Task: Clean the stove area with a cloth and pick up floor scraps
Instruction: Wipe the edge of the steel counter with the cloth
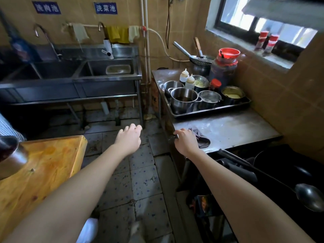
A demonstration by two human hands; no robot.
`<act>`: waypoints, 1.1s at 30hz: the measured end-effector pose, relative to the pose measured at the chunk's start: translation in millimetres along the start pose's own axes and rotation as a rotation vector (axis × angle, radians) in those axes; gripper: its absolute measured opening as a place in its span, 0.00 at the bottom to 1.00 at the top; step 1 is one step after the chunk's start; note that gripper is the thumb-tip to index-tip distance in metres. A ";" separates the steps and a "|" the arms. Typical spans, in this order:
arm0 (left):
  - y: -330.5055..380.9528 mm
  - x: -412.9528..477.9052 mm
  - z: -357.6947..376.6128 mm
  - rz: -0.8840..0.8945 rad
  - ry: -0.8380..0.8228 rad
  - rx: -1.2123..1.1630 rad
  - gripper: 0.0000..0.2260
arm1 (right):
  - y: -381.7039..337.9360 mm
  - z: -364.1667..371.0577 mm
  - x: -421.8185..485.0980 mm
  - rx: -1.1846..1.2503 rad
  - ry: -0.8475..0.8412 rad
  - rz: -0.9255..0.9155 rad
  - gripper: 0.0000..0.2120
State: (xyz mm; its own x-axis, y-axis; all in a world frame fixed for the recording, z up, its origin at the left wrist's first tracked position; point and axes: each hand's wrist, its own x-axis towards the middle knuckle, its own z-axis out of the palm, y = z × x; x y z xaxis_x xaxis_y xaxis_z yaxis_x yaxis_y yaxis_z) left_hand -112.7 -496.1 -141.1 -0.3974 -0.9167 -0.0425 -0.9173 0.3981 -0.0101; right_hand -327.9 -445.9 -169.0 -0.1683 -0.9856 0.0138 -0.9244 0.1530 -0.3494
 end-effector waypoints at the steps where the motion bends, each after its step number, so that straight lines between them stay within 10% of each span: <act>1: -1.1 13.1 2.9 0.014 0.002 -0.002 0.16 | 2.8 4.1 9.4 0.008 -0.013 0.028 0.17; 18: 11.9 245.3 80.5 0.396 -0.114 -0.002 0.16 | 82.0 55.2 135.6 0.081 0.036 0.573 0.16; 33: -13.8 292.6 132.8 0.505 -0.151 0.019 0.16 | 103.4 116.0 148.0 -0.080 -0.142 0.636 0.30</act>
State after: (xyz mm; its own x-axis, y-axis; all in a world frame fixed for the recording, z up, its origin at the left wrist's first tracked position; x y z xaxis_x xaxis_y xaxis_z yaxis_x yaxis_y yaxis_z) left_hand -212.8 -765.2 -286.0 -0.7806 -0.5954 -0.1901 -0.6109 0.7911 0.0312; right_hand -408.7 -584.2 -311.8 -0.6484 -0.7005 -0.2980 -0.6832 0.7082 -0.1781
